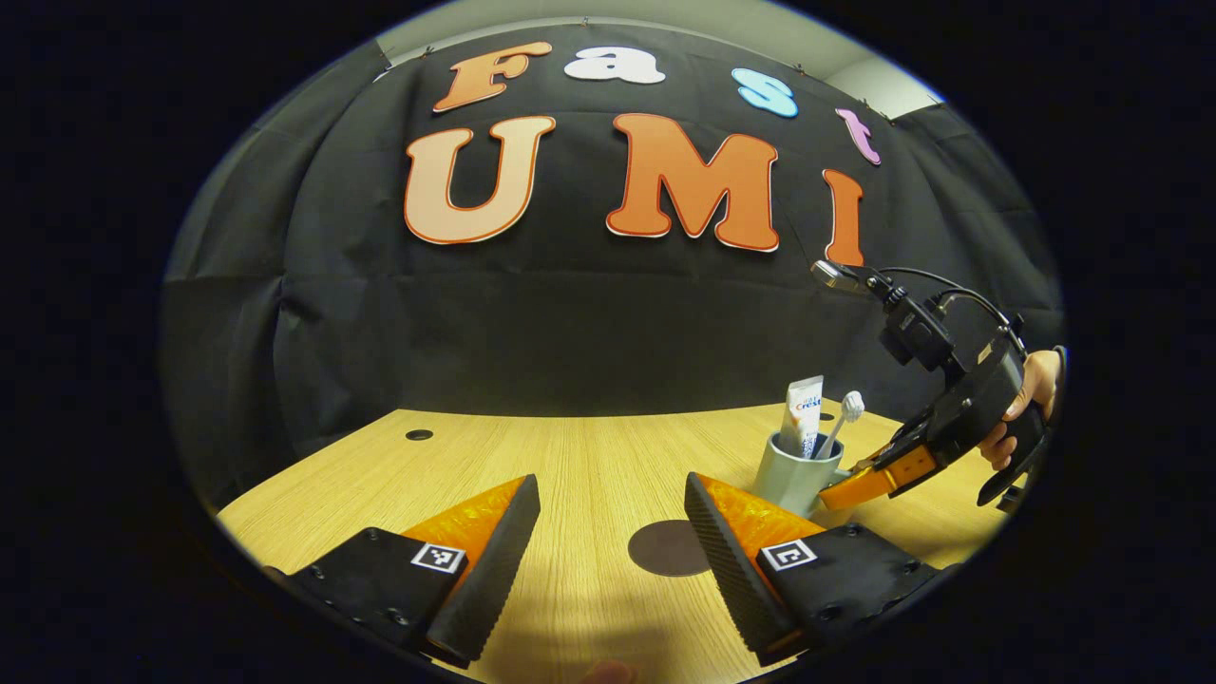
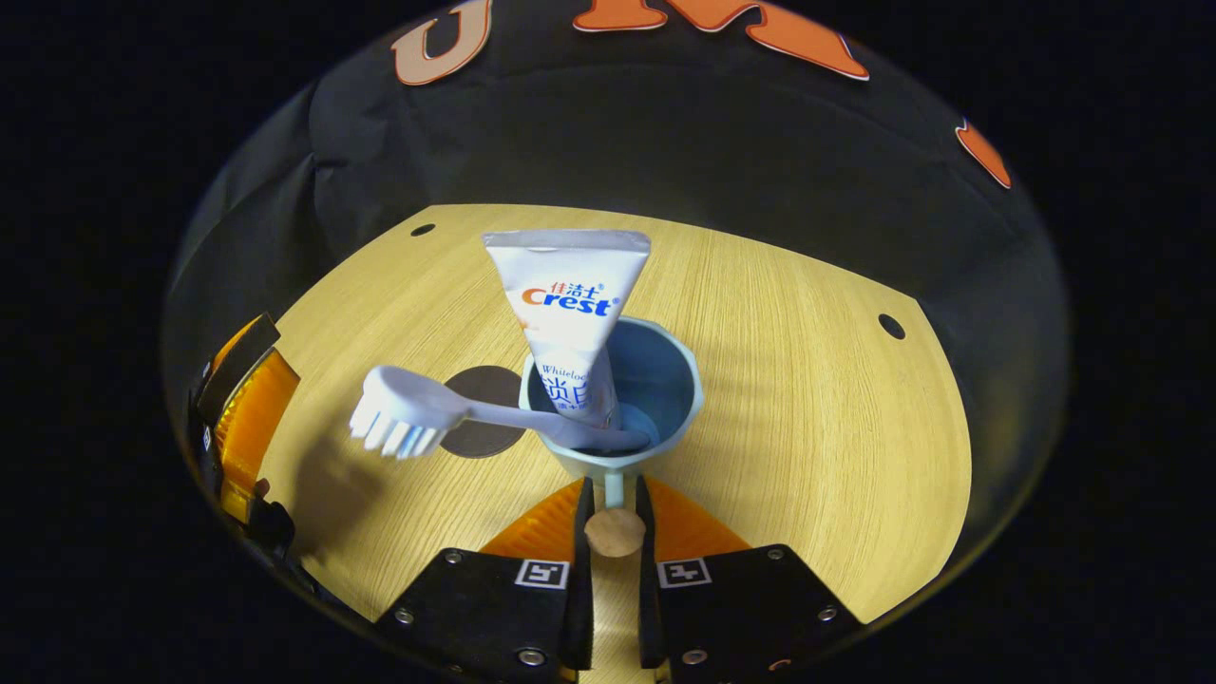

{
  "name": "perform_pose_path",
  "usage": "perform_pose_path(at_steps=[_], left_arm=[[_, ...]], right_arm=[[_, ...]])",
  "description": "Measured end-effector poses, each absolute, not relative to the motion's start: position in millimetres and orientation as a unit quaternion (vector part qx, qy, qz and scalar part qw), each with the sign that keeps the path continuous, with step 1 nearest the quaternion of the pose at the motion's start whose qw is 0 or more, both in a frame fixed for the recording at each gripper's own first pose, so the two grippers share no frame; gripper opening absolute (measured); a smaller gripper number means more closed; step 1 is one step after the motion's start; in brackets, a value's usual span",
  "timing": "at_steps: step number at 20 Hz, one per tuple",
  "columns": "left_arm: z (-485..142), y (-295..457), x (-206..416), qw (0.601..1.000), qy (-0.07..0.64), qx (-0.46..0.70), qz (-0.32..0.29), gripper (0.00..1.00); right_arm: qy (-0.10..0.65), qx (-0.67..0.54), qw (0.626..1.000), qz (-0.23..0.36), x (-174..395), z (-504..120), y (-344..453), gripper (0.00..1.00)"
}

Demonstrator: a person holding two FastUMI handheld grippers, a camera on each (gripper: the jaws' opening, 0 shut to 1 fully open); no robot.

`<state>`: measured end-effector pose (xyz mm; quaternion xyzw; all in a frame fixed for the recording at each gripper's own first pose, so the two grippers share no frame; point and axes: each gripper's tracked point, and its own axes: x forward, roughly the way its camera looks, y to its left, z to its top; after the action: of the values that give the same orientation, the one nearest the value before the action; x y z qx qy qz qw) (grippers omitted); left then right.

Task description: Put the toothbrush and toothpaste on the desktop into the cup, then pick up the cup and place it on the coaster on the desktop.

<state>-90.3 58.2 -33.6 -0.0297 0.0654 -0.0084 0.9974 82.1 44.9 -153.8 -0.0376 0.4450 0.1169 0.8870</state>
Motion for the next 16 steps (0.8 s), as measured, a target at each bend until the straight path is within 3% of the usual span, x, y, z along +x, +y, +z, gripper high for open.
perform_pose_path(at_steps=[16], left_arm=[[-45.9, 86.6, -99.5, 0.997, 0.070, -0.022, 0.020, 0.97]], right_arm=[[0.428, -0.042, 0.885, 0.179, 86.8, -151.3, 44.1, 0.19]])
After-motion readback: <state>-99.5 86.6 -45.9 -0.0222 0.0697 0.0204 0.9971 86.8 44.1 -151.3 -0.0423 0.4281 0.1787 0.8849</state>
